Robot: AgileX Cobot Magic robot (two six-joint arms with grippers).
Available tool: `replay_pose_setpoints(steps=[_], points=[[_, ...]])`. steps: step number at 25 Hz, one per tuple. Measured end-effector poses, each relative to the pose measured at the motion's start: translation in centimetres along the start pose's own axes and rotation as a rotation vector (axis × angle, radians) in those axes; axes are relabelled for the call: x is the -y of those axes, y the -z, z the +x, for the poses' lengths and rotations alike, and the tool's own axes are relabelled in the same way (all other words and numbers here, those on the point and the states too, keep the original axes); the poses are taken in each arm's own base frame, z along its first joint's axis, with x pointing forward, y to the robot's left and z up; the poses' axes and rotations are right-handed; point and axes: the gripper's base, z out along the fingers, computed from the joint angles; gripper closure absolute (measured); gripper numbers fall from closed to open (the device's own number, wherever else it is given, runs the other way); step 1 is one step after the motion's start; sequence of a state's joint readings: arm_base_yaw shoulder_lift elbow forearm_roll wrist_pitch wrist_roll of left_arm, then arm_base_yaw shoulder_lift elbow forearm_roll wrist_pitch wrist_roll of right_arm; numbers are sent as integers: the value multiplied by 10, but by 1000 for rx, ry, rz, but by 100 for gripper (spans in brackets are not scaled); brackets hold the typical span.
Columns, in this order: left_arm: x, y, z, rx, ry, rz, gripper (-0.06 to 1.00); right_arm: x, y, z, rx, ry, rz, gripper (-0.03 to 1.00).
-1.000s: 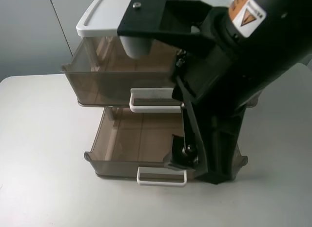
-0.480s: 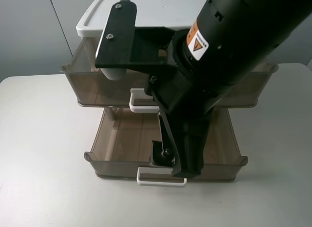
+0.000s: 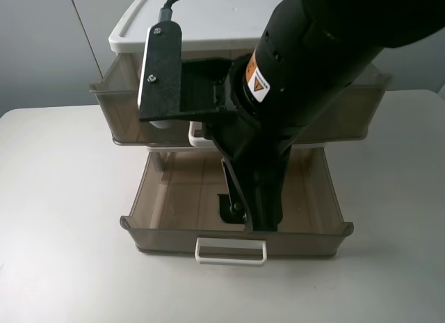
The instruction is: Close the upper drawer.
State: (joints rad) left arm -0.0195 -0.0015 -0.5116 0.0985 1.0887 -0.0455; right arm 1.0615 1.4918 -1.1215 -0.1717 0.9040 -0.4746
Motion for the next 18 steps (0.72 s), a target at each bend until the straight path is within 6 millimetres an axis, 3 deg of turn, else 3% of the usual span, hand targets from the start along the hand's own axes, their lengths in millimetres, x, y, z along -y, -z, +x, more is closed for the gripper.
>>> replay_pose_setpoints(steps=[18], points=[[0, 0, 0, 0, 0, 0, 20, 38, -23, -1, 95, 25, 137, 27]])
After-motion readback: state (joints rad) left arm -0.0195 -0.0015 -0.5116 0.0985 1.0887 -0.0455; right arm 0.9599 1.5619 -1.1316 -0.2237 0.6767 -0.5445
